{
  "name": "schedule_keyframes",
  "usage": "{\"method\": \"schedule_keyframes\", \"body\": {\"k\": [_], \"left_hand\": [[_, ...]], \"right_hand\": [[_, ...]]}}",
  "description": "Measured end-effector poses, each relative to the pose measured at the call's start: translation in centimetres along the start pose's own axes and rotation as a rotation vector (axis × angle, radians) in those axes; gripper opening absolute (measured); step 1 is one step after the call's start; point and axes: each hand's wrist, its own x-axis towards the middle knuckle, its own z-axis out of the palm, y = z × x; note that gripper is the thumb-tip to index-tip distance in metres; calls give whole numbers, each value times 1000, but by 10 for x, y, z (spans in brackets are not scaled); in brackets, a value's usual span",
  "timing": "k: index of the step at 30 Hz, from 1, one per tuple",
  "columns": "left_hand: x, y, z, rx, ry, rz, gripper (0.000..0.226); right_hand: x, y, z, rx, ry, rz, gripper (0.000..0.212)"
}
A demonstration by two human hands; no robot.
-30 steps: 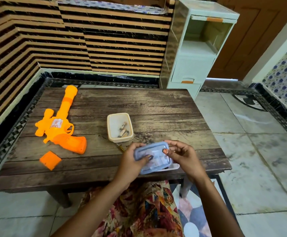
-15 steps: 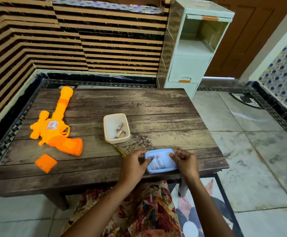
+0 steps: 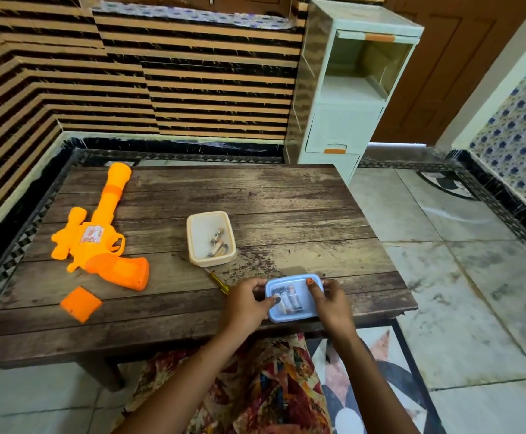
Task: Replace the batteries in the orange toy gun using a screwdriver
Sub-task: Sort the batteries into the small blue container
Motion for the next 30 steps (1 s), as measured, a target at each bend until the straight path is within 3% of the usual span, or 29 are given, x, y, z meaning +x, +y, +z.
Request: {"method": "schedule_keyframes", "body": {"k": [4,6,9,15,21,27,30], "left_hand": [[-7,0,9,-67,26,96,14],[-8,5,14,-46,89,136,5],[-6,15,23,-28,106,52,19],[-9,20,32,85,255,121,31],[-14,18,34,82,223,114,30],[-19,16,40,-272,216,17,9],[-21,15,38,-276,221,67,10]], "right_hand": [[-5,-9,-4,206,-38,-41,10],[-8,-12,-3,322,-41,-80,18],[-15,-17,2,400,-29,-55,22],[-16,-12,7,355,91,-48,23],[-22,-6,9,359,162,22,22],[-25,0,13,427,281,130,25],[-27,-1,8,377,196,104,22]]}}
